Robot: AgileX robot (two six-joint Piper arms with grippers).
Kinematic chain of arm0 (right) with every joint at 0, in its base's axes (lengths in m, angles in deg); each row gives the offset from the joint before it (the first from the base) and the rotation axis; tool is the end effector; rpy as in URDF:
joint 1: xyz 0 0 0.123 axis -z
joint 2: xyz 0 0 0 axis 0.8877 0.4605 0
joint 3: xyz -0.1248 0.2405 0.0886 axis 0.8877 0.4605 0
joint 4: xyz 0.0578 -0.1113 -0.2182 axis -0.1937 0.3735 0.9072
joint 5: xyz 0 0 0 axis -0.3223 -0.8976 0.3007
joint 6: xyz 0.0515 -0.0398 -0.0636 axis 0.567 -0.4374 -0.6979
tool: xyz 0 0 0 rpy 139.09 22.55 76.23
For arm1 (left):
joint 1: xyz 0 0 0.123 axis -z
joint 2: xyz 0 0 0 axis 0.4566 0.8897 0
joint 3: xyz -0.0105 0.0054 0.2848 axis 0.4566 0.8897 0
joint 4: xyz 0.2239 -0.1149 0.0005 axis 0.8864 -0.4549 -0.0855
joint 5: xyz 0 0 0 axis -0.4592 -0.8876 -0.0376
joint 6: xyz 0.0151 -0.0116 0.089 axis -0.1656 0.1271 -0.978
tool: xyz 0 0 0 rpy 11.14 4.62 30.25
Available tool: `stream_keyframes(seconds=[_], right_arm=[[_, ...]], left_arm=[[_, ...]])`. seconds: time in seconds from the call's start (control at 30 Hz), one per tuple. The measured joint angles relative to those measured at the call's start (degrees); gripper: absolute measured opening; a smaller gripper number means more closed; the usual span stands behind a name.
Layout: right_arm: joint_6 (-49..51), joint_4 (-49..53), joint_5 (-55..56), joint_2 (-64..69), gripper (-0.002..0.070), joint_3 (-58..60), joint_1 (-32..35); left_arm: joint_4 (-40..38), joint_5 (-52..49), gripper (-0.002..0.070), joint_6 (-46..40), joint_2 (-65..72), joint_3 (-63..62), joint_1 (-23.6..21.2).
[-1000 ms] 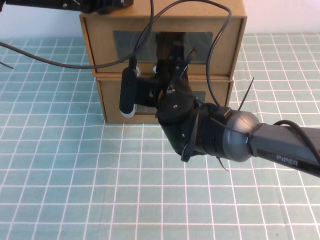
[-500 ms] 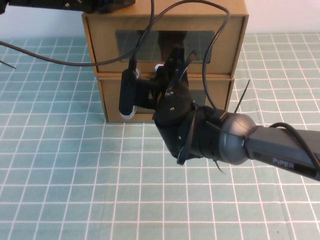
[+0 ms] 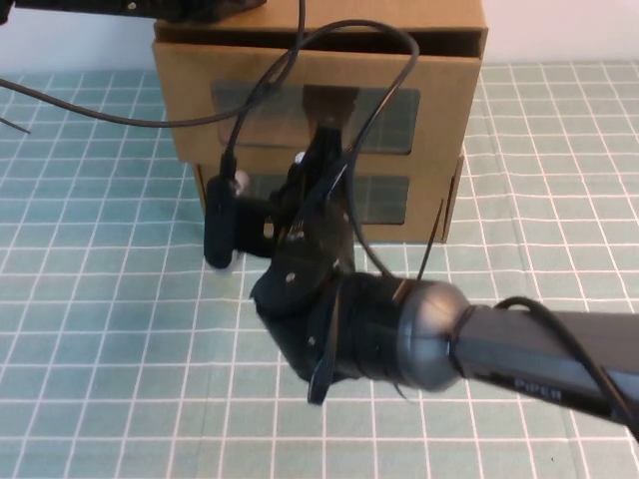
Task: Open the shoe box
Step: 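Pull the top drawer of the cardboard box fully open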
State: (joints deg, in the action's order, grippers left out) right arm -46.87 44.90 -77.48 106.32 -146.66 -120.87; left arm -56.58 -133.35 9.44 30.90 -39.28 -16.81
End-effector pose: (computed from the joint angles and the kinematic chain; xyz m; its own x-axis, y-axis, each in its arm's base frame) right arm 0.2972 0.3436 0.2504 -0.0094 -0.9672 -0.2537 -0.2547 0.2476 -0.9348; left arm 0.4280 -0.1361 0.3735 -0.4457 0.1607 -0.8806 0.7129 0.6587 -0.2406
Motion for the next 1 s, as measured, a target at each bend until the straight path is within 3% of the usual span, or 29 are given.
stream_keyframes(seconds=[0.53,1.0], right_arm=[[1.5,-3.4,-0.7,-12.1,0.0008,14.3,-8.6],[5.8,-5.7,-7.1,-14.4,0.0007,20.6,-16.0]], left_arm=[[-0.3,-0.4,-0.0004,1.5,0.0,0.0,0.0],[-0.3,-0.5,-0.0004,2.0,0.1,0.0,0.0]])
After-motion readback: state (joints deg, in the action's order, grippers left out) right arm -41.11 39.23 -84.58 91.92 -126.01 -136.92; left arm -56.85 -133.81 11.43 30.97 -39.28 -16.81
